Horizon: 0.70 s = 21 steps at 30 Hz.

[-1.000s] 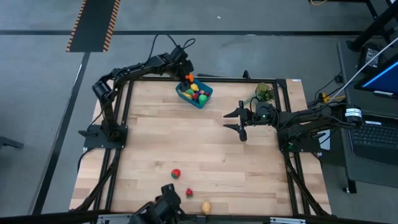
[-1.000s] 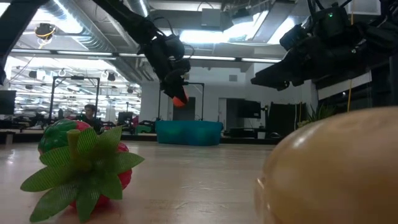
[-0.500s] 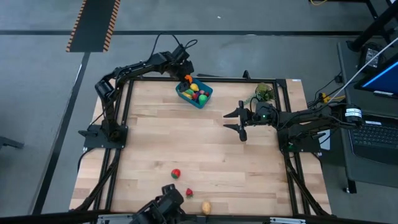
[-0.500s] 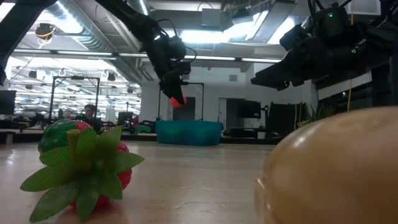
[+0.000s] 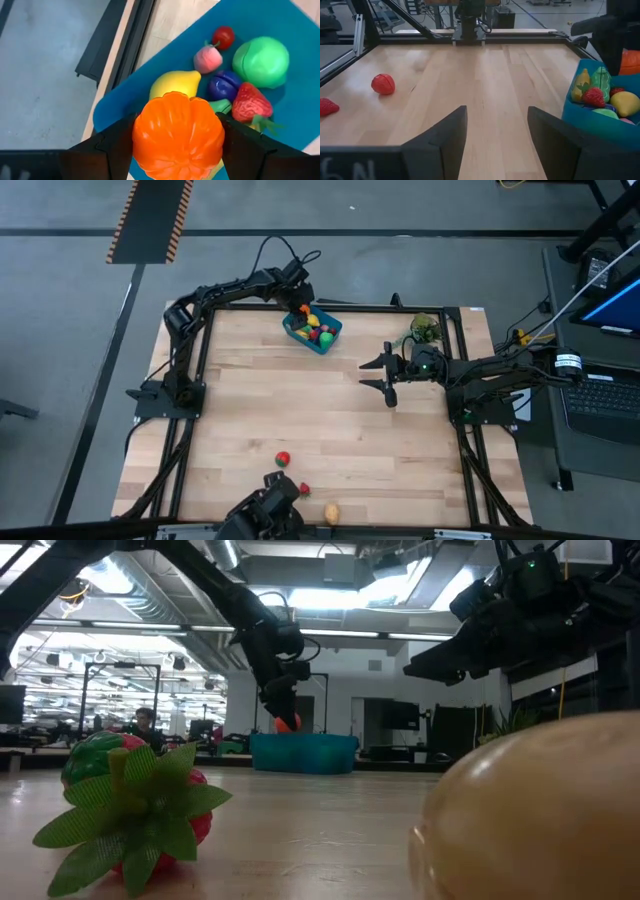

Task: Pick and placing Produce into tupperware
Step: Put the orange pumpkin into the blue bin

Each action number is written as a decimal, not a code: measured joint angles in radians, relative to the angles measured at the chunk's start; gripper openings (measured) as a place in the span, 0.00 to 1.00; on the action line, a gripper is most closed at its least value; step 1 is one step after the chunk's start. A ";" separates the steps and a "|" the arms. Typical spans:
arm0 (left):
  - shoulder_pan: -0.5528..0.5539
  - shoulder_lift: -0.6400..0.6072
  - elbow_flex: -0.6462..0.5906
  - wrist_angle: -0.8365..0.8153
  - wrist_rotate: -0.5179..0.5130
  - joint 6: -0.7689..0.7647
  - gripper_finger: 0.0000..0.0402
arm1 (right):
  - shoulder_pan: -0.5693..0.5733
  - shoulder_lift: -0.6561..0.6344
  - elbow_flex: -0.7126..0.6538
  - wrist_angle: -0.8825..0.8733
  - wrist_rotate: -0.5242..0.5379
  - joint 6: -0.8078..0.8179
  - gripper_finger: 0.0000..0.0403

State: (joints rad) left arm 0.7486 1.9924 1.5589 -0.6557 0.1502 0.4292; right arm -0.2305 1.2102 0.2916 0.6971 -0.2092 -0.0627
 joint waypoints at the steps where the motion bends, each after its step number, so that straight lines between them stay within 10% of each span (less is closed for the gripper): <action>1: 0.001 0.005 0.000 -0.001 0.000 0.000 0.58 | 0.000 0.000 0.000 0.000 0.000 -0.001 0.52; 21: 0.023 0.017 0.000 0.068 0.037 0.026 0.58 | 0.000 0.000 0.000 -0.003 0.000 -0.021 0.52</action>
State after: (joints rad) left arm 0.7720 2.0094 1.5585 -0.5877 0.1869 0.4557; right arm -0.2306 1.2106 0.2916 0.6944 -0.2095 -0.0837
